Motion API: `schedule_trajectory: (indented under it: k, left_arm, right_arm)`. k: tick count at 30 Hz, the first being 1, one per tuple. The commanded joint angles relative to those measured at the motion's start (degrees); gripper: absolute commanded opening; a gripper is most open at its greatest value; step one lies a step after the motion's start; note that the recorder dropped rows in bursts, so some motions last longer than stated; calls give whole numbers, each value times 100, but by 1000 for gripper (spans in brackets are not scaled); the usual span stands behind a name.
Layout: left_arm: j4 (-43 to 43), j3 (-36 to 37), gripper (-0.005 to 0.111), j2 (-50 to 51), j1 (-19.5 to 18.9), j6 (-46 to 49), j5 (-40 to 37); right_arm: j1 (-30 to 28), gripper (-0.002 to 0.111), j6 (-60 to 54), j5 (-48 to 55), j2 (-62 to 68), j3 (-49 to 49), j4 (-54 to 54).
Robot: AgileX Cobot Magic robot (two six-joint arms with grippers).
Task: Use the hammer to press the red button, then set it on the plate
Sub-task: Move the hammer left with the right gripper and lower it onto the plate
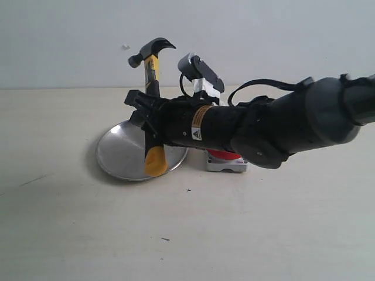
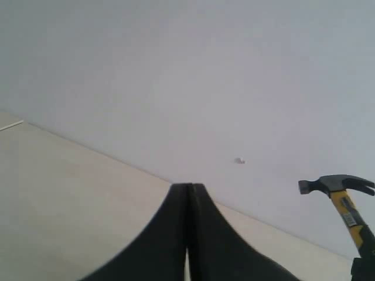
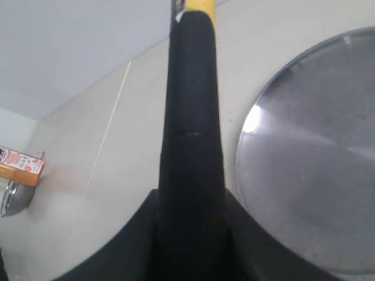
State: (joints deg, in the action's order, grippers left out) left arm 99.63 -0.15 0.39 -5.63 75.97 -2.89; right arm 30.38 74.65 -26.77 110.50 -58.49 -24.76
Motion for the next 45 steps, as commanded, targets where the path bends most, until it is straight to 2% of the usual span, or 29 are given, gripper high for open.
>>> schedule_trajectory:
  k: [1,6,16,24,45]
  left_arm:
    - [32,15,0,-39,-6,22,-29]
    - [32,15,0,-39,-6,22,-19]
    - [32,15,0,-39,-6,22,-19]
    - [32,15,0,-39,-6,22,-19]
    - [32,15,0,-39,-6,22,-19]
  right_arm:
    - [26,0,41,-1011,451,-268,305]
    - [26,0,314,-1545,1017,-535,410]
    - [26,0,294,-1065,1648,-1215,486]
    - [26,0,257,-1014,1898,-1229,831]
    - [88,0,241,-504,1950,-1229,588]
